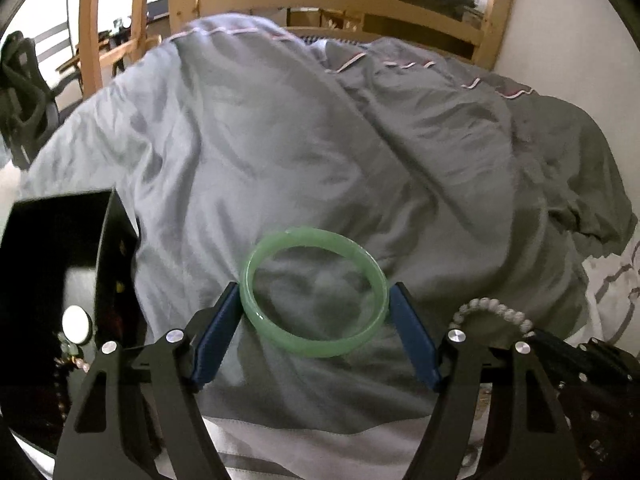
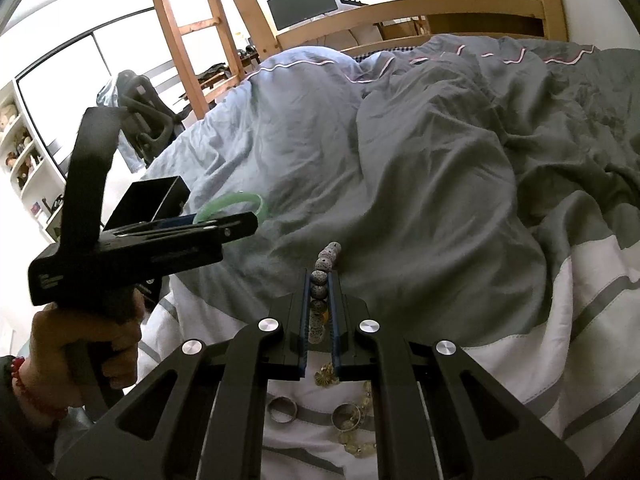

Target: Organize jewelry

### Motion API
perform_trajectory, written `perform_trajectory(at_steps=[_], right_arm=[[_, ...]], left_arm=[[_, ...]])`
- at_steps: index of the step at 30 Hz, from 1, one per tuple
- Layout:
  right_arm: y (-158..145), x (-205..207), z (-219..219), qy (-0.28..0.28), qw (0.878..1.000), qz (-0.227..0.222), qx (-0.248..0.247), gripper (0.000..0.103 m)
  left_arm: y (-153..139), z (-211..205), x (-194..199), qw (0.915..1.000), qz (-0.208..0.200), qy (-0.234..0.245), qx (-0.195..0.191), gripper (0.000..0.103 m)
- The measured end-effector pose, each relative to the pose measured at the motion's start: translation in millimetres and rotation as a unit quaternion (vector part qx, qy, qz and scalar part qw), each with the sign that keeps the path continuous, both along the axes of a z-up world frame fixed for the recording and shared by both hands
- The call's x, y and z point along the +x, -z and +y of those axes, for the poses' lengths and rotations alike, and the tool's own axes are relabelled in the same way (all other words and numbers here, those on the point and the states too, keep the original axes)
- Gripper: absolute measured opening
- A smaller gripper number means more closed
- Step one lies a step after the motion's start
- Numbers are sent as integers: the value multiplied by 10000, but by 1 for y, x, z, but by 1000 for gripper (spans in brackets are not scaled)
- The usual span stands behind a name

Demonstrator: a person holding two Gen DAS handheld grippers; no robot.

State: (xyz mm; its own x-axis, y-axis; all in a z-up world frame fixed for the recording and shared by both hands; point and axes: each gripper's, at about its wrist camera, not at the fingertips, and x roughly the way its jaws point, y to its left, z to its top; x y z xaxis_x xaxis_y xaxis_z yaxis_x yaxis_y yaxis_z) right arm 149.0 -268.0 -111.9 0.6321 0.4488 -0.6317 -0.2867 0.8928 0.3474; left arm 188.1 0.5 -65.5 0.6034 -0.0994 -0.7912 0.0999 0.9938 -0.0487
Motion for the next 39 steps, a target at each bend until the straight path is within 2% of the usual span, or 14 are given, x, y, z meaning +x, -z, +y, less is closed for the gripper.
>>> perform_trajectory(at_steps=[4,5,6,7,12,13,14,15,16,28,29,33,36,39], right_arm=[[-4,-1,-3,14,9999,-110,80,9],[-6,-2,-3,15,9999,-133,92,9],[-7,-2,-3,14,9998,-158,109,9],[-8,-2,-4,17,9998,-173,118,9],[-10,-3,-4,25,9997,-210,132,9],[-10,-3,-4,24,9997,-207,128,9],[-10,-3,-4,18,9997,-201,124,9],[-10,-2,-4,5,9998,-184,117,9],[-10,-3,-3,0,9998,-179,106,9],[-7,0,1,-69,9999,-101,72,9],[-7,0,1,-70,9999,-102,72,9],[-7,0,1,-66,9999,-97,77,9],[-6,0,3,-71,9999,-93,70,9],[-5,0,3,-77,9999,-84,62,9]], left_arm=[[-7,-2,-2,9999,-92,49,-45,71],[-9,-2,-3,9999,-110,50,-49,67],[-11,-2,-4,9999,-105,88,-82,48],[-12,-3,-4,9999,-90,85,-77,41],[-14,-2,-7,9999,-95,92,-109,40],[-12,-2,-6,9999,-54,96,-100,43],[-9,-3,-5,9999,-25,77,-61,59],[-6,-4,-5,10000,-8,3,43,84],[-4,-3,-5,9998,-82,-91,146,91],[32,4,9,9982,387,-271,376,90],[31,5,9,9985,408,-233,274,83],[31,13,11,9980,573,-205,-166,30],[33,16,11,9964,687,-150,-479,11],[33,11,9,9970,666,-61,-401,8]])
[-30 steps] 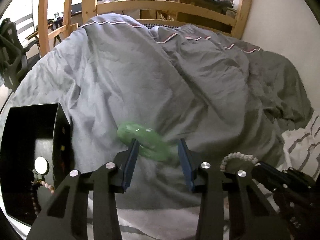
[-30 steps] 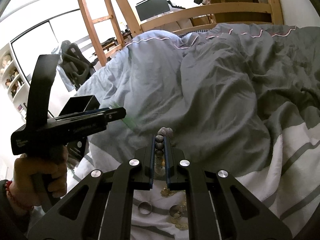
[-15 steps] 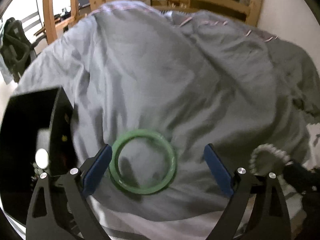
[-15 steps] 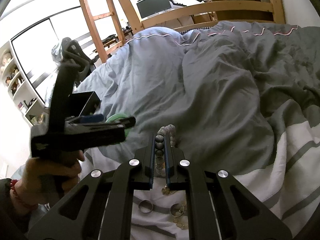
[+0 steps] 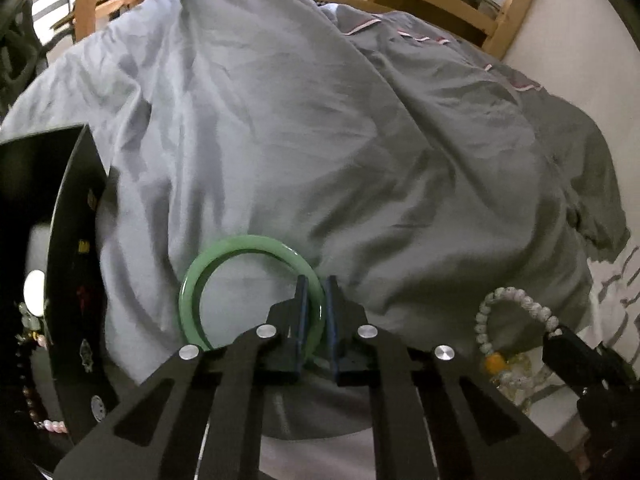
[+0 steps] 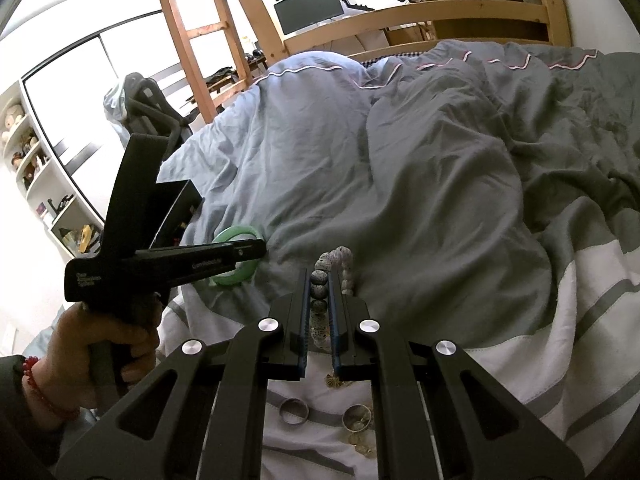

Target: Organize jewelry

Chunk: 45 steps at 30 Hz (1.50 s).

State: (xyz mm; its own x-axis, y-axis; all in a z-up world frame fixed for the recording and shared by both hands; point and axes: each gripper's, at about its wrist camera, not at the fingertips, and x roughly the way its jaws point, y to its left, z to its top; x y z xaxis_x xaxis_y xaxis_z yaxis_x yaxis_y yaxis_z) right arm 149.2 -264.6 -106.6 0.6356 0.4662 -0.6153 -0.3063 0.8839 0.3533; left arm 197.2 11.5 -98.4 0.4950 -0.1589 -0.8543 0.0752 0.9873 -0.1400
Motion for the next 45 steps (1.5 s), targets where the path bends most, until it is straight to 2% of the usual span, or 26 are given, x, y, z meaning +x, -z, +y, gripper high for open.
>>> perform_trajectory(at_steps=[7,12,14,15,20,23,25,26,27,29,32,36,37,39,43,44,45], right_arm=[[0,0,0,6,10000,8,4,10],[0,0,-2,46,10000,-15,35,10],[0,-1,-3,53,10000,-24,44,10],[0,-1,-3,54,10000,-32,47,10],[-3,-2,-4,62,9999,-106,93,10],[-3,-3,-4,72,9999,-116,97,10],[-2,-3,-4,69,9999,-90,90,10],[-2,-3,-3,64,9999,-85,84,10],[-2,-3,-3,58,9999,-83,79,10],[-3,-2,-2,39,9999,-68,84,10],[-2,-2,-2,27,10000,-34,69,10],[-2,-2,-2,27,10000,-32,86,10],[-2,-2,-1,26,10000,-30,81,10],[-2,-2,-2,24,10000,-27,80,10],[-2,-1,-2,37,10000,-21,79,10],[-2,-1,-2,34,10000,-15,80,10],[-2,-1,-1,33,10000,-13,73,10]], left_arm=[[-1,-5,-2,9999,-16,130,-81,7],[-23,-12,-10,9986,-446,212,-178,6],[-30,-14,-13,9979,-554,238,-246,6],[-33,-15,-14,9975,-597,255,-295,1],[-48,-17,-25,9956,-772,368,-374,1],[-47,-18,-25,9962,-705,415,-289,1],[-36,-19,-19,9981,-493,355,-56,1],[-31,-19,-18,9984,-463,304,88,6],[-21,-20,-15,9986,-333,319,269,22],[-8,-19,-10,9988,-148,259,387,41],[2,-15,-6,9989,11,235,398,41],[5,-14,-3,9991,153,306,256,12],[6,-14,-3,9989,143,326,290,12],[5,-17,-4,9986,96,413,324,4],[-1,-18,-6,9989,5,415,209,4],[-4,-17,-7,9991,-48,396,153,7],[-6,-17,-8,9991,-76,403,118,19]])
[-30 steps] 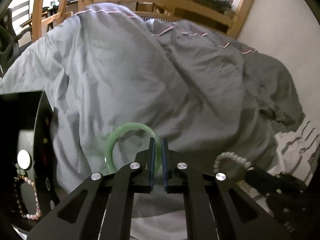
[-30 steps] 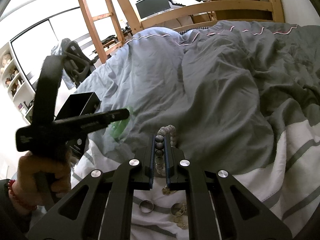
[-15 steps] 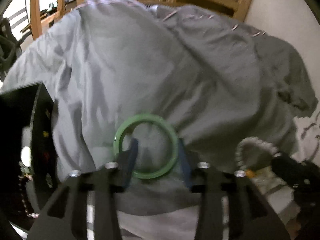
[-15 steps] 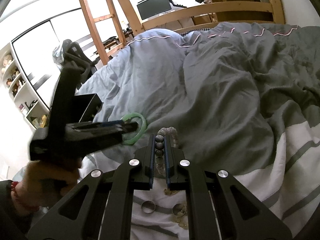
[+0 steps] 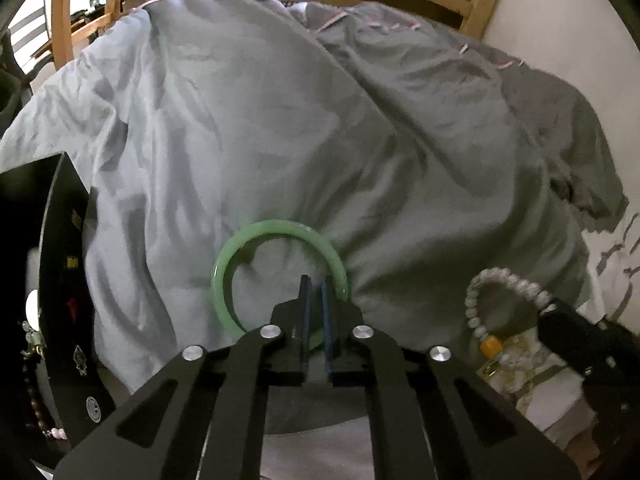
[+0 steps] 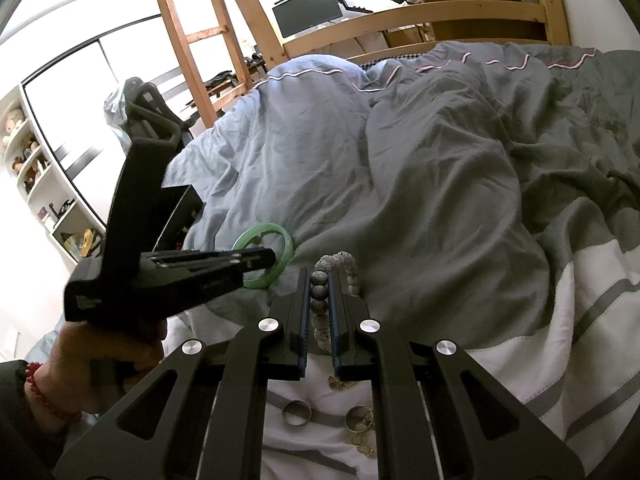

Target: Organize jewelry

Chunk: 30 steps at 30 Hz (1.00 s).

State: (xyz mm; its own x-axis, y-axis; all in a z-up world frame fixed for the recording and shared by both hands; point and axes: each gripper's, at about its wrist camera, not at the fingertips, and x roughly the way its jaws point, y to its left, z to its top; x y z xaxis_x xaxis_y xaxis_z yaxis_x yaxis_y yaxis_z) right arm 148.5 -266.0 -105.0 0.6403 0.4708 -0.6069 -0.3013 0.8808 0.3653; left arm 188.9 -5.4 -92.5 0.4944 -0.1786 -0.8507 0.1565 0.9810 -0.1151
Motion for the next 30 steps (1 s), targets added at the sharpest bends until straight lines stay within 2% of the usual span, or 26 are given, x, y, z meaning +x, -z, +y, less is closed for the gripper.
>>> perform_trajectory(at_steps=[1,2,5,7,10,11,18,25,30], right_arm=[[0,0,0,-4,10000,2,-4,10],[0,0,1,-2,10000,6,-7,10],[1,1,1,-13,10000,24,-20,10],[1,1,1,-19,10000,17,-18,10],[0,0,0,-15,10000,-3,-4,10],[0,0,0,-13,10000,-4,0,10],[-1,-2,-2,23,10000,-63,45,10],[-3,-2,-3,21,9999,-99,59,10],[-7,-4,-3,23,9998,-155,83,10]], left_arm=[[-1,0,0,10000,-29,21,-23,30],[-2,-2,-2,9999,-95,39,20,45],[5,-6,0,9997,13,170,181,47],[14,-10,0,9993,183,204,244,39],[15,-10,1,9994,184,185,225,24],[12,-8,2,9996,182,182,110,11],[-10,-12,-3,9994,-189,272,-121,7],[-22,-7,-13,9980,-184,371,-483,7],[-33,-9,-18,9971,-269,412,-572,8]])
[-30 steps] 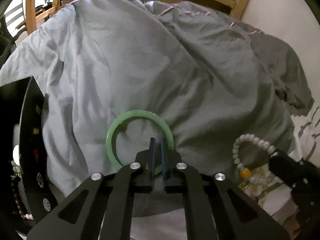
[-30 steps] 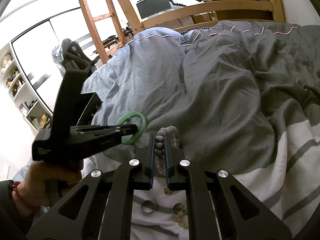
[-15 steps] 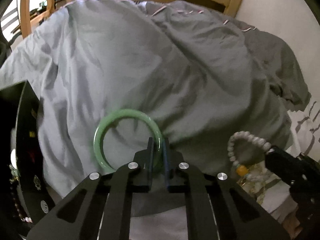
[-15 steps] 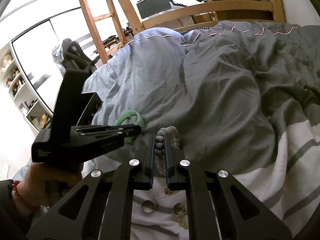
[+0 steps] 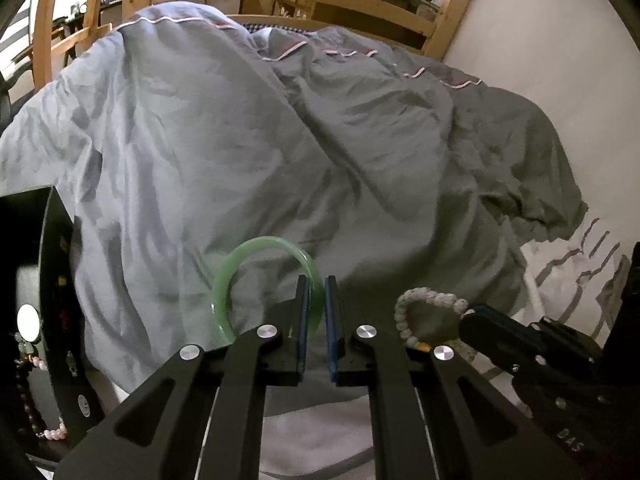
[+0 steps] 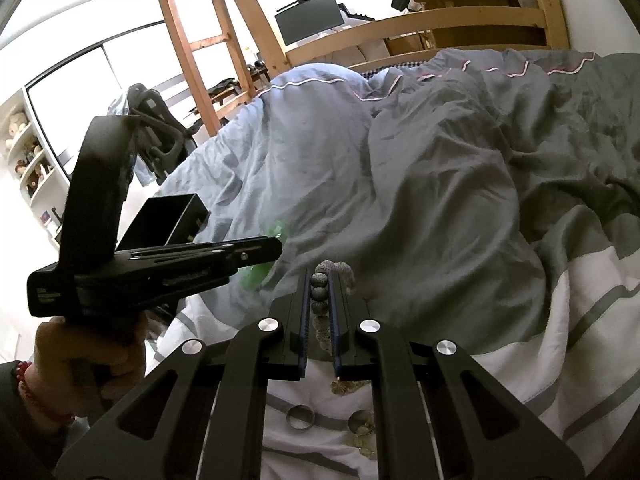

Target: Organize jewelry

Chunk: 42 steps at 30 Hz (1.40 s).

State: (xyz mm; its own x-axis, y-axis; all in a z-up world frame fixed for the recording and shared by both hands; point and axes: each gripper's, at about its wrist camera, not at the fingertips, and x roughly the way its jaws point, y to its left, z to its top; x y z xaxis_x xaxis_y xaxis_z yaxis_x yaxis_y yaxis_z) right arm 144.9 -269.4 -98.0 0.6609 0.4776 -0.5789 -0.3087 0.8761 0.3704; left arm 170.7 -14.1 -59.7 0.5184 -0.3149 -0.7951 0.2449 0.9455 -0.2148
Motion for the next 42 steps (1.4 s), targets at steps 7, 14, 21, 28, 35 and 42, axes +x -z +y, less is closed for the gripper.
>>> perform_trajectory(at_steps=[7,14,21,28,35,42], right_arm=[[-7,-6,1,-36,9999,-129,70,10],[-28,-17,0,-133,9987,-292,391,9],[-46,-30,2,-187,9978,-373,516,9],[-65,-37,9,-296,9963,-420,695,9],[-78,-33,30,-400,9960,-430,678,9],[-81,-29,66,-627,9956,-409,568,10]], left_arm=[[-13,2,-10,9999,-83,-8,-109,8],[-34,8,-27,9995,-221,-13,-208,8],[-55,20,-48,9990,-350,-37,-270,8],[-75,34,-62,9982,-506,-101,-301,8],[-91,53,-64,9970,-633,-211,-389,8],[-103,78,-64,9952,-735,-373,-537,9]])
